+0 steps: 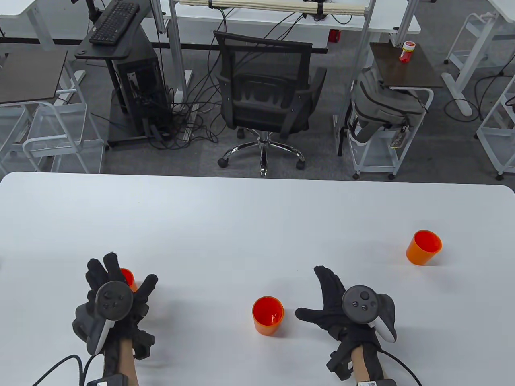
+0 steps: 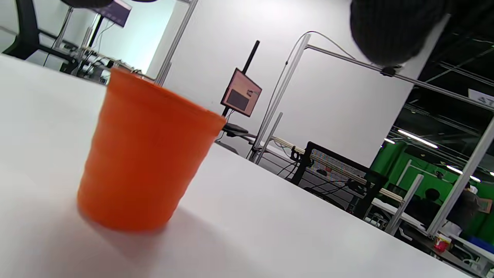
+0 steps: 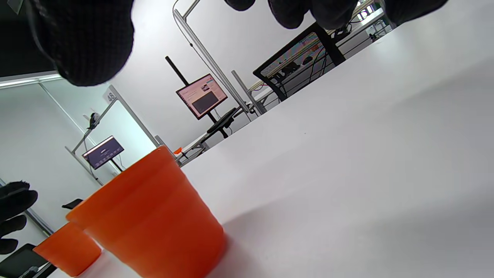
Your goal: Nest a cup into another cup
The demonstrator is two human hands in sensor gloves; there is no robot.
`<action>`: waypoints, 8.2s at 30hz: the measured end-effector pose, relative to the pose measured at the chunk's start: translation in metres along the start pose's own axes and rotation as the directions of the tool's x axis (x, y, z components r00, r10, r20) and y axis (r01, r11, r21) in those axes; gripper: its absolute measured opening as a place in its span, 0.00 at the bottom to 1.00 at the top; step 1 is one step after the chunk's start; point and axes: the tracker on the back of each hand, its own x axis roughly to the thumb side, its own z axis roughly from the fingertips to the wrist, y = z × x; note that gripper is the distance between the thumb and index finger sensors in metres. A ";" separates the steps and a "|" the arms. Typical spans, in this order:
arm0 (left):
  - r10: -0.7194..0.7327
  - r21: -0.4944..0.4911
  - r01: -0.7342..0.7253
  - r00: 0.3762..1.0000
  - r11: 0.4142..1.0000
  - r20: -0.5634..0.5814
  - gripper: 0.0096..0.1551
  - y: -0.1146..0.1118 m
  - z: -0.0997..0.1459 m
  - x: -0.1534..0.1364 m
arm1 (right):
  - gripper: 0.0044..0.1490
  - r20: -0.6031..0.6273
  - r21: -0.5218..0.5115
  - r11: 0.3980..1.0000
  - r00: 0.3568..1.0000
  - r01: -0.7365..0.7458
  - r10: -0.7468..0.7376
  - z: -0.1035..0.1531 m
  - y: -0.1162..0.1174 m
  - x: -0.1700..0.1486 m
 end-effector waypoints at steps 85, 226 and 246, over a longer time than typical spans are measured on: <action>0.244 -0.368 -0.006 0.760 0.930 0.603 0.61 -0.101 0.103 0.192 | 0.67 -0.044 -0.058 0.993 0.994 -0.102 0.099 0.001 0.007 -0.014; -0.592 0.193 0.598 0.597 0.778 0.541 0.57 -0.074 0.050 0.121 | 0.58 -0.119 -0.143 0.642 0.657 -0.753 0.745 -0.002 0.003 0.010; -0.597 0.132 0.653 0.567 0.746 0.568 0.56 -0.085 0.053 0.118 | 0.59 -0.115 -0.023 0.605 0.603 -0.796 0.789 -0.012 0.018 -0.007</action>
